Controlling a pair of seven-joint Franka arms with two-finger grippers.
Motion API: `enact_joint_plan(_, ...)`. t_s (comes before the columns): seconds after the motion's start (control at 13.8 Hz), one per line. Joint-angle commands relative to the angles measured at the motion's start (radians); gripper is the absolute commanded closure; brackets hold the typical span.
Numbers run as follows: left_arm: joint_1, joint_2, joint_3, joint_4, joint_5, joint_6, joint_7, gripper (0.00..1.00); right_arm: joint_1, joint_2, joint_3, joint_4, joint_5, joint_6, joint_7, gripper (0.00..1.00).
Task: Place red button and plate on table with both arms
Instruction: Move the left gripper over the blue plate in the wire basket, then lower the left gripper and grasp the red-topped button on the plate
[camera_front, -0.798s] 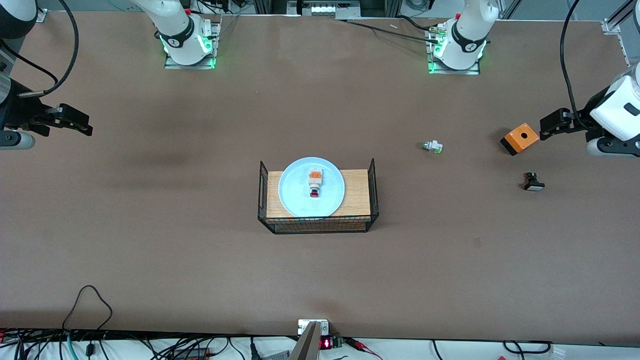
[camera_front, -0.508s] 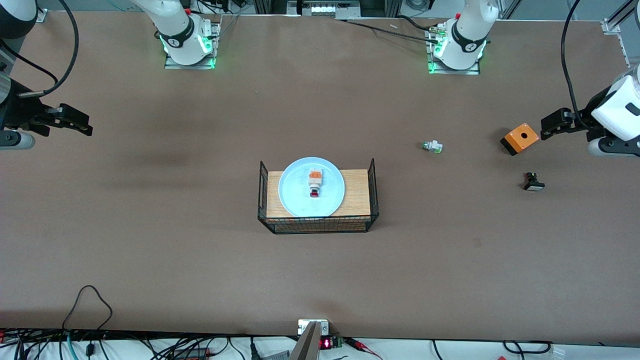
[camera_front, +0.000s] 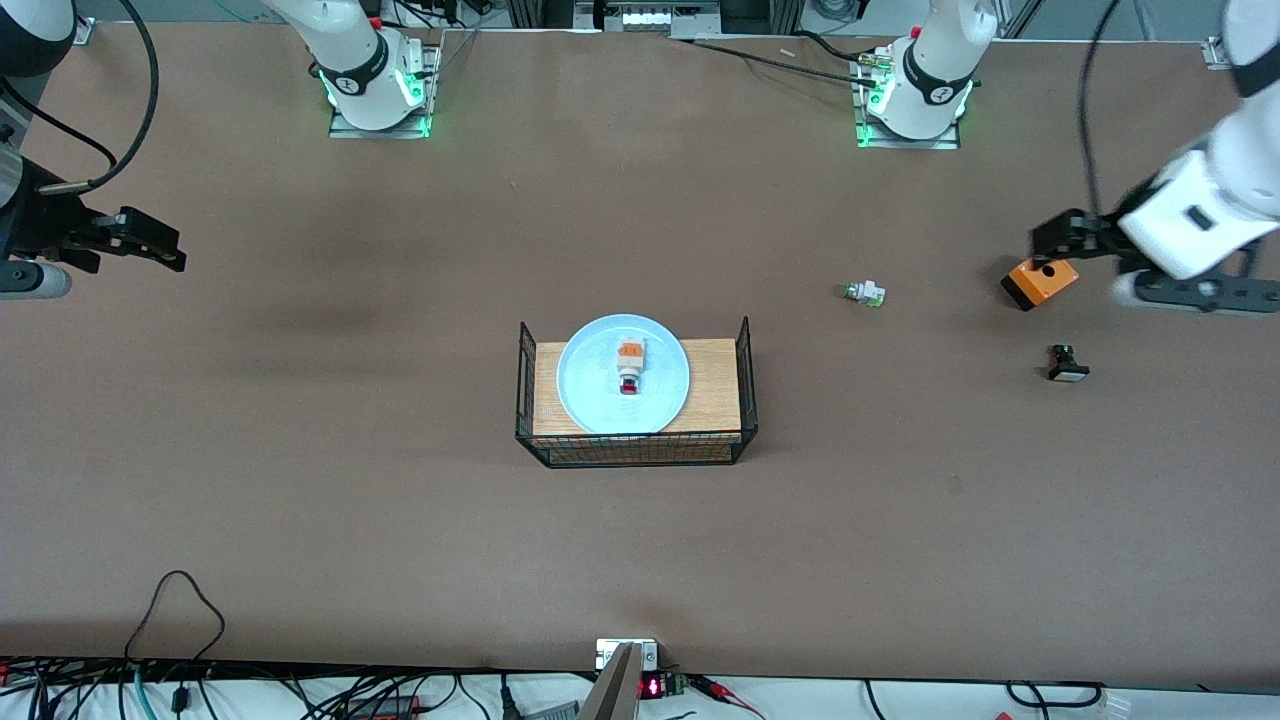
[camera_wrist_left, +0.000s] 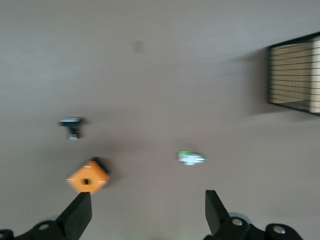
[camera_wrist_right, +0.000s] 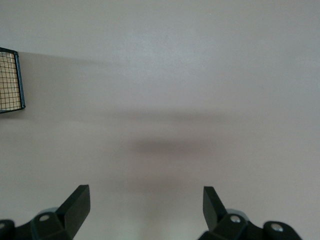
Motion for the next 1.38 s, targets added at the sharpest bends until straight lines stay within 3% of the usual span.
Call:
enact_joint_plan(0.0, -0.044, 0.048, -0.088, 0.032, -0.077, 0.026, -0.141, 0.0, 0.001, -0.001, 0.002, 0.017, 0.003, -0.018, -0.015, 0.0)
enact_joint_plan(0.29, -0.106, 0.107, -0.242, 0.035, -0.074, 0.242, -0.447, 0.0, 0.001, -0.001, 0.002, 0.017, 0.003, -0.018, -0.015, 0.0)
enact_joint_plan(0.51, -0.253, 0.196, -0.255, 0.075, -0.057, 0.411, -0.591, 0.0, 0.001, -0.001, 0.002, 0.017, 0.003, -0.018, -0.015, 0.0)
enact_joint_plan(0.73, -0.378, 0.27, -0.258, 0.083, 0.226, 0.47, -0.762, 0.0, 0.001, -0.001, 0.002, 0.017, 0.003, -0.018, -0.015, 0.0)
enact_joint_plan(0.94, -0.47, 0.418, -0.256, 0.184, 0.473, 0.468, -0.99, 0.0, 0.001, -0.001, 0.002, 0.017, 0.003, -0.018, -0.015, 0.0)
enact_joint_plan(1.16, -0.519, 0.586, -0.254, 0.368, 0.574, 0.47, -1.118, 0.0, 0.001, 0.003, 0.002, 0.017, 0.005, -0.016, -0.015, 0.0)
enact_joint_plan(1.31, -0.519, 0.603, -0.253, 0.367, 0.578, 0.506, -1.12, 0.0, 0.001, 0.003, 0.002, 0.017, 0.005, -0.016, -0.009, 0.0)
